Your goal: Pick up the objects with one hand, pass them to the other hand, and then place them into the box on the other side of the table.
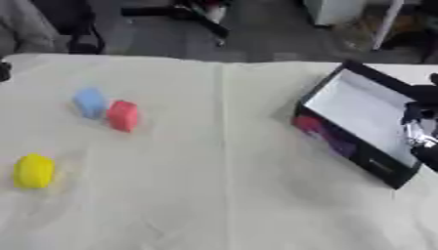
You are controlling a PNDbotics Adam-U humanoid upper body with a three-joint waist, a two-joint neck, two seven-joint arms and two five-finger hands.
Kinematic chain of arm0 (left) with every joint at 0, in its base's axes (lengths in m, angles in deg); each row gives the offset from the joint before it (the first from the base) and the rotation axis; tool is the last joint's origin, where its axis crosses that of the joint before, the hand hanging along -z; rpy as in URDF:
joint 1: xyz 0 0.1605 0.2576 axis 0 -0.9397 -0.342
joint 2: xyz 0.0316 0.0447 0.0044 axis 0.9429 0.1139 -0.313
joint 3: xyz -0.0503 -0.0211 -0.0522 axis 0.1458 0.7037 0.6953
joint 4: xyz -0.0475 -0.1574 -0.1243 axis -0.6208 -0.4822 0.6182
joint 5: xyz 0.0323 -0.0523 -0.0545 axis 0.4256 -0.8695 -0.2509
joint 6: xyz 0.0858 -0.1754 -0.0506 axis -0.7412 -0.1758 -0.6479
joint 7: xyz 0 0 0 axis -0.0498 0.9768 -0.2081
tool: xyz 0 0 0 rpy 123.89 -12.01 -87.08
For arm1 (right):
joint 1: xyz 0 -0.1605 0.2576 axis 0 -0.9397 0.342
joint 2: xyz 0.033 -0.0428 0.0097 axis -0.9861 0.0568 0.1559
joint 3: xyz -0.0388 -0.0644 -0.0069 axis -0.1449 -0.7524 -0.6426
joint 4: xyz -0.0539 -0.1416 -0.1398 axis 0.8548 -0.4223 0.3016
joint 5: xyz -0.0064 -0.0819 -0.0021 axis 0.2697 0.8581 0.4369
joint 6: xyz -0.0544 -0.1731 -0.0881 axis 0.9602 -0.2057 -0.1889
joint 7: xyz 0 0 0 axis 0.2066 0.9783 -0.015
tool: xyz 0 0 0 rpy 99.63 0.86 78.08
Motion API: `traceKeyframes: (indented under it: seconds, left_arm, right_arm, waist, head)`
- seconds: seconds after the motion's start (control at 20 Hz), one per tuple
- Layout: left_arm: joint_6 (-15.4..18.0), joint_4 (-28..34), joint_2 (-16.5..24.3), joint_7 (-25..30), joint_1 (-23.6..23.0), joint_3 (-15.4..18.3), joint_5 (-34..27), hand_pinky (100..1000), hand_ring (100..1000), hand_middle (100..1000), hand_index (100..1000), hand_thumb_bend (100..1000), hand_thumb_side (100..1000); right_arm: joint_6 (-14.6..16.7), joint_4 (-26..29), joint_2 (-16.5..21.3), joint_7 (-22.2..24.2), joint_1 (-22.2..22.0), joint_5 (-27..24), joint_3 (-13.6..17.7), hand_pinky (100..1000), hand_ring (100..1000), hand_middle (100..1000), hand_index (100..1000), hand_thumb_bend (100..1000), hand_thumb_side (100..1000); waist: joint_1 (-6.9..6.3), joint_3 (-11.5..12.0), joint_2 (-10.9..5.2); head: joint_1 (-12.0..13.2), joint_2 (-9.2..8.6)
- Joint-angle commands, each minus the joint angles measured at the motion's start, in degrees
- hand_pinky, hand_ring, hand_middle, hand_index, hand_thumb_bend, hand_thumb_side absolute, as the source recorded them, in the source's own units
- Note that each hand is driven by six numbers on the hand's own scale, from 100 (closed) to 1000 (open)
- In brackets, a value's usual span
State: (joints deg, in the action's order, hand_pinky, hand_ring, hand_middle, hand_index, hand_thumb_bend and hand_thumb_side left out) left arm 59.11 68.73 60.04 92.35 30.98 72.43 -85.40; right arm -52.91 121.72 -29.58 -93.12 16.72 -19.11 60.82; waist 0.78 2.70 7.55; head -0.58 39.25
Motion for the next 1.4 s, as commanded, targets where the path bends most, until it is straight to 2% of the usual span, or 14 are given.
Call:
traceKeyframes:
  seconds: [0.05, 0.9, 1.1, 1.3, 1.4]
  left_arm:
    - [-0.27, 1.23, 0.48, 0.04, 0.28, 0.13, 0.23, 773, 706, 715, 829, 230, 817]
    - [-0.14, 1.69, 0.56, 0.87, 0.11, 0.43, 1.42, 773, 701, 712, 836, 245, 791]
    - [1.09, 1.45, 2.86, 1.69, 0.07, 0.53, 2.76, 773, 691, 703, 839, 241, 754]
    - [3.62, 0.19, 7.20, 3.76, -0.29, 0.15, 4.67, 774, 680, 691, 841, 226, 728]
    - [5.36, -0.85, 9.95, 4.91, -0.57, -0.33, 5.93, 774, 675, 686, 840, 213, 711]
  right_arm:
    - [-0.09, 0.50, 0.70, -0.36, 0.59, -0.09, 0.66, 694, 712, 791, 946, 100, 381]
    - [-0.35, 0.69, 0.73, -0.37, 0.55, 0.01, 0.86, 694, 712, 791, 947, 100, 381]
    - [-0.45, 0.63, 0.86, -0.20, 0.53, 0.04, 0.86, 694, 712, 791, 948, 100, 382]
    - [-0.53, 0.56, 0.99, 0.02, 0.43, 0.16, 0.89, 694, 712, 791, 948, 100, 382]
    - [-0.56, 0.51, 1.09, 0.08, 0.32, 0.21, 0.92, 694, 711, 791, 949, 100, 382]
  waist:
    - [-0.19, -0.01, -0.53]
    - [-0.36, -0.11, -0.48]
    - [-0.54, -0.12, -0.53]
    - [-0.72, -0.17, -0.72]
    - [-0.82, -0.23, -0.83]
  head:
    - [-0.15, -0.03]
    - [1.36, -0.11]
    - [2.65, 1.52]
    - [1.81, 4.16]
    - [1.62, 4.69]
